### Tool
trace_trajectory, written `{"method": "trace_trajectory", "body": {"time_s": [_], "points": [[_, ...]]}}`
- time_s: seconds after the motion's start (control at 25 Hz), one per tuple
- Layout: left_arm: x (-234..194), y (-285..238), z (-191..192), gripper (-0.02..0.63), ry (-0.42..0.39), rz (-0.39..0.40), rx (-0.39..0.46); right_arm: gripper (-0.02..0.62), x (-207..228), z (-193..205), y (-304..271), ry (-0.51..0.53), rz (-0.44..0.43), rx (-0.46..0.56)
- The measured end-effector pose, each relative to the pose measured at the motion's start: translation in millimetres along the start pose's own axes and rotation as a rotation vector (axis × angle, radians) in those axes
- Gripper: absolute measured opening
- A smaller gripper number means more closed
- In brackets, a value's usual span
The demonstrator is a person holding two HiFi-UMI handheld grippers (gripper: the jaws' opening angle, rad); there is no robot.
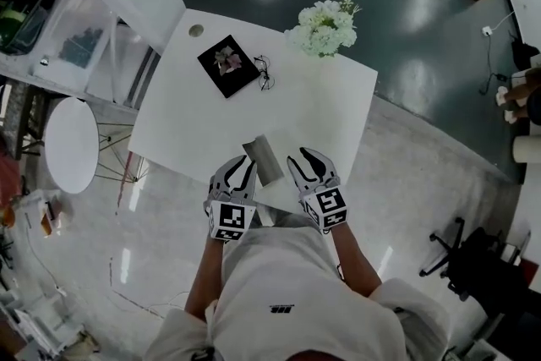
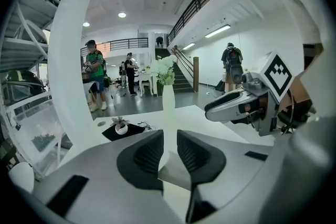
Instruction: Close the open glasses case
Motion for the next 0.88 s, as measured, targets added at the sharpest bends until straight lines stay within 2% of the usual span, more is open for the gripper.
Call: {"method": "trace_trajectory", "body": {"time_s": [0.52,0.88], "points": [[-8,-41,31,0.083,-0.006,0.147,-0.059,0.124,8,30,-19,-0.074,0.110,-0.070],[-1,-66,53,0.074,0.002,0.222,-0.120,0.114,11,48,-34,-0.089,0.126,-0.109]]}}
Point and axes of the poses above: the fingertips, and each gripper's own axes: y backward along the fingers, x to its right, z out of its underside, the point moved 7 cm from there along y, backward along the fingers, and after that the axes turned 4 degrees about -x, right-handed, at the moved point
